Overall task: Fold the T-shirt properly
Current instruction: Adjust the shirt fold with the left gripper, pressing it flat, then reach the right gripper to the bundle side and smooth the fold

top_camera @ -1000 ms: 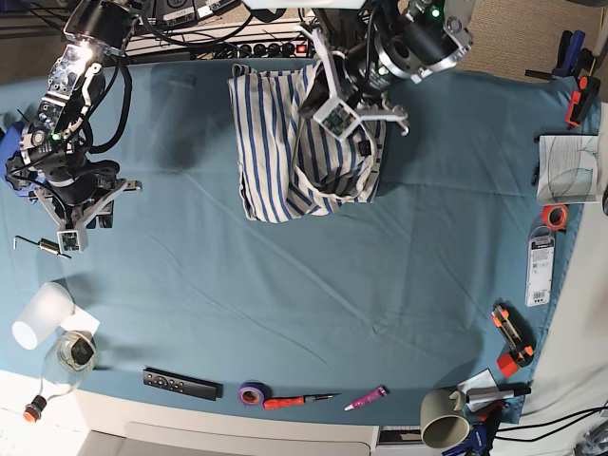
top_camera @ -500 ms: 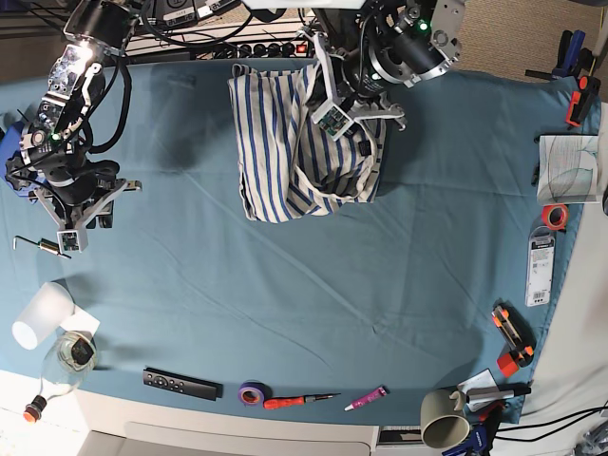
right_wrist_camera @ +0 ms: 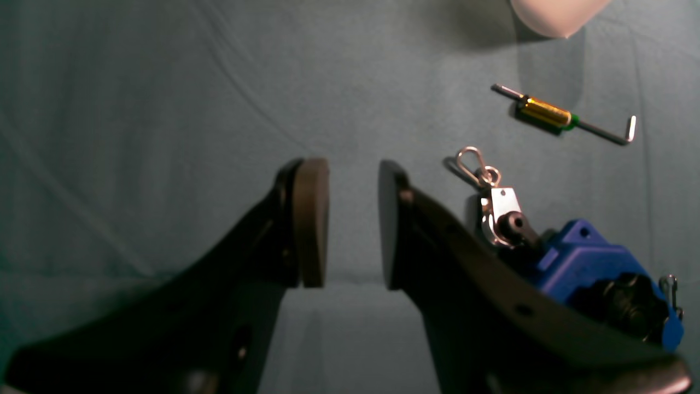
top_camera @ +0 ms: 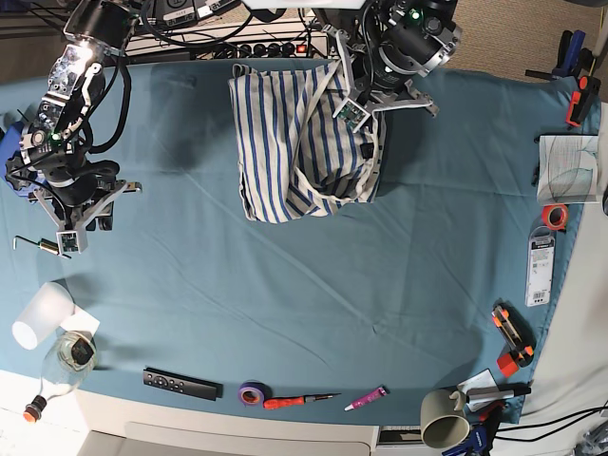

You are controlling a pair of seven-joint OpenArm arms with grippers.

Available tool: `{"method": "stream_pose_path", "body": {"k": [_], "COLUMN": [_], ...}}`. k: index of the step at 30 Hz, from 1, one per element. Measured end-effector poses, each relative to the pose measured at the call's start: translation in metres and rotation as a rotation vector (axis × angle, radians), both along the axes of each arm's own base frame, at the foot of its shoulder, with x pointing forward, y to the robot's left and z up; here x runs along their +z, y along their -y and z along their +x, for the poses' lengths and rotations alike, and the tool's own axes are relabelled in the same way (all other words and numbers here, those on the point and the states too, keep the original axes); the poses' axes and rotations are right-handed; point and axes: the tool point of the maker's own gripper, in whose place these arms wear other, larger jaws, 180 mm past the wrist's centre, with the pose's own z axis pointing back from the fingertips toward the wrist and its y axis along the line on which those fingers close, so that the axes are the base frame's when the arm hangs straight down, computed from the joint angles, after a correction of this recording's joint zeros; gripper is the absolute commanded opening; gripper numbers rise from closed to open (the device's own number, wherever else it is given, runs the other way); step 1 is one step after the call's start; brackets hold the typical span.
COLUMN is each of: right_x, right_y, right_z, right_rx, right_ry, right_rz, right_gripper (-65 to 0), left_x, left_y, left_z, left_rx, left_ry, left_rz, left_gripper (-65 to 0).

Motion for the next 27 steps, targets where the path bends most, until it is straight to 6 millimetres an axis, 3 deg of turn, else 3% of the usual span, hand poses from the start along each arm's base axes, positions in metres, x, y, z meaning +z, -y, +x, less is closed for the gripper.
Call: {"method": "stream_pose_path", "body": {"k": [4,10,13,16,21,27], "right_x": [0.002,0.016,0.017,0.015,-0.01,-0.04], "right_y": [-0.017,-0.089,-0.1,-0.114,-0.149,-0.187], "right_z": [0.004,0.0,-0.004,-0.01,-0.023,-0.044], "right_rx": [0.069,0.408,0.457,0.502,0.583,0.675], "right_ry": [0.024,0.073,0.063,0.038,-0.069,-0.226], "right_rz": [0.07,0.3,0.342,0.425,0.644,0.721], "right_gripper": [-48.5,-48.5,-48.5,-48.6,-48.6,-48.6], "left_x": [0.008,0.02,0.019,0.019,0.038,0.05], "left_y": [0.006,0.007,0.002,-0.016,-0.046,-0.067], "left_z": [0.01,0.031,0.033,0.041,0.058,0.063], "left_rx": [0.0,0.016,0.054,0.132,0.282,0.371], "left_ry": [0.06,0.131,0.133,0.167,0.273,0.328], "left_rz": [-0.042,-0.058,-0.052,0.026,0.101,0.167], "left_gripper": [-65.0,-65.0,-65.0,-65.0,-65.0,-65.0]}}
